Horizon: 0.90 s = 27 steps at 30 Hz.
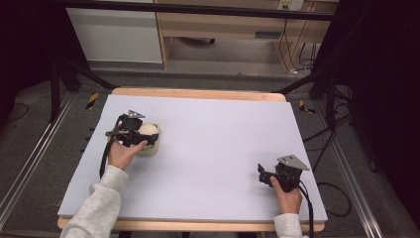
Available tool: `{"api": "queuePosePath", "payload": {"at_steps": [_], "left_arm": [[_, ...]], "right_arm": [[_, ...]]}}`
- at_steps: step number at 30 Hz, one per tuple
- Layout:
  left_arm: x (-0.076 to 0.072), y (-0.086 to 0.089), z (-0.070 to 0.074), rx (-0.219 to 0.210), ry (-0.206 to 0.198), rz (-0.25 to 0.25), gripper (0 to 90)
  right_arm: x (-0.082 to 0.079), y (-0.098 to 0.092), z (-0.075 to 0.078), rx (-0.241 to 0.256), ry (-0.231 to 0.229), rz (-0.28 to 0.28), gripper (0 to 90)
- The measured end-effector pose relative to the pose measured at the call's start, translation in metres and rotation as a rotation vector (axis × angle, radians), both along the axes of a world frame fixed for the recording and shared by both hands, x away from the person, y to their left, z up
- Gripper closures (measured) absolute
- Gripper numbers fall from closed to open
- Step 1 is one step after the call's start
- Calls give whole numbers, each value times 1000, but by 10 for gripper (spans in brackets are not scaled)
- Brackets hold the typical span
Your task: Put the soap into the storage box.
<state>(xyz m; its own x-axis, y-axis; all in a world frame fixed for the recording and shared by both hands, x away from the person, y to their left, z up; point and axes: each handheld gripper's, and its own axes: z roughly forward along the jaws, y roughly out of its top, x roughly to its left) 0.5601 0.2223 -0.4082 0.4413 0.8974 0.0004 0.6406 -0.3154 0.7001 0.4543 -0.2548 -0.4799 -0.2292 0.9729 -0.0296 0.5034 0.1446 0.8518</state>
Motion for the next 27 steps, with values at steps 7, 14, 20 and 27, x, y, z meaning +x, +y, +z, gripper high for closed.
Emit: {"api": "queuePosePath", "payload": {"at_steps": [7, 14, 20, 27], "left_arm": [[9, 4, -8, 1, 15, 18, 242], [15, 11, -13, 8, 28, 36, 242], [16, 10, -19, 7, 39, 33, 242], [18, 9, -23, 18, 48, 40, 241]], "right_arm": [[0, 0, 0, -1, 1, 1, 37], [0, 0, 0, 0, 1, 1, 38], [0, 0, 0, 0, 1, 1, 37], [0, 0, 0, 0, 3, 1, 38]]}}
